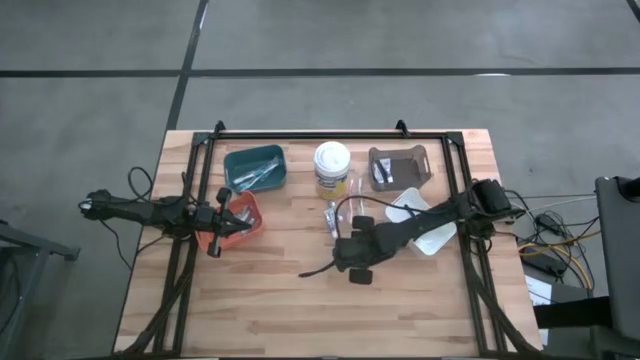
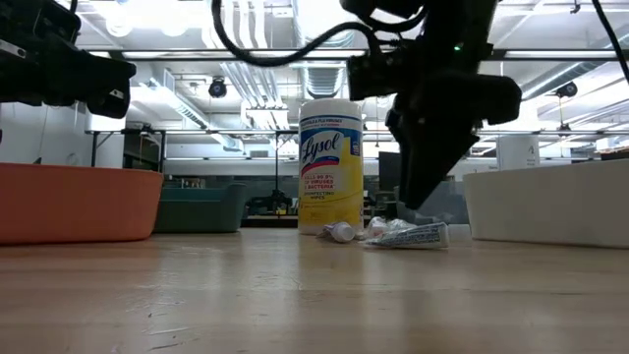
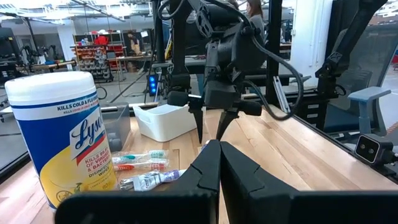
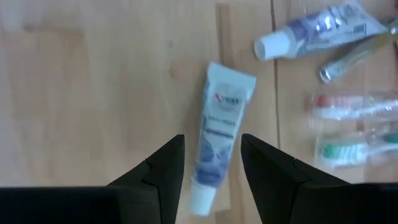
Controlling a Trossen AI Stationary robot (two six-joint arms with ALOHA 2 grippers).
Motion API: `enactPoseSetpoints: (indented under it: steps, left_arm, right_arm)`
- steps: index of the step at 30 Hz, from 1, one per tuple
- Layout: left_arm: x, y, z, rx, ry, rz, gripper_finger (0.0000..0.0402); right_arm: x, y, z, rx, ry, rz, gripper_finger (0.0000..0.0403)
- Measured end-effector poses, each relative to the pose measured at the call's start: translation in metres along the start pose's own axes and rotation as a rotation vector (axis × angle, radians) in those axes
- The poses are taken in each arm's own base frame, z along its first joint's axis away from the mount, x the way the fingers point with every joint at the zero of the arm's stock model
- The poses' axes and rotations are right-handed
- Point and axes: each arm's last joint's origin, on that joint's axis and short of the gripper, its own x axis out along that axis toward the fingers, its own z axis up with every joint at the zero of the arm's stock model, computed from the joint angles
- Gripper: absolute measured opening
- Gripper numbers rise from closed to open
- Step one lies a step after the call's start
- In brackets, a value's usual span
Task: Pick & Place Travel size toiletries
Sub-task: Put the bottom toothpaste into the black bin
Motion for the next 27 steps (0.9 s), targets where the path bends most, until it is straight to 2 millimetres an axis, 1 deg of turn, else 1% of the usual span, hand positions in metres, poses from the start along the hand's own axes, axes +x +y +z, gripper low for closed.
enactPoseSetpoints:
  steps: [5, 9, 11, 16, 20, 27]
  left_arm:
    - [0.0, 0.0, 0.0, 0.0, 0.0, 0.0, 0.0007]
    - [0.0, 0.0, 0.0, 0.0, 0.001, 0.0, 0.0007]
    - [0.0, 0.0, 0.0, 0.0, 0.001, 0.0, 0.0007]
    - [0.0, 0.0, 0.0, 0.0, 0.001, 0.0, 0.0007]
    - [0.0, 0.0, 0.0, 0.0, 0.0, 0.0, 0.0007]
    - [0.0, 0.0, 0.0, 0.0, 0.0, 0.0, 0.0007]
  right_arm:
    - [0.017, -0.002, 0.0, -0.007, 0.056, -0.024, 0.0148]
    - [0.034, -0.009, -0.002, 0.035, 0.113, -0.025, 0.0146]
    - [0.039, -0.013, 0.0, 0.056, 0.131, -0.012, 0.0147]
    - [0.044, -0.023, 0.002, 0.099, 0.175, 0.069, 0.0146]
    - [0.044, -0.026, 0.003, 0.116, 0.19, 0.121, 0.0135]
    - [0.042, -0.026, 0.003, 0.091, 0.185, 0.134, 0.0082]
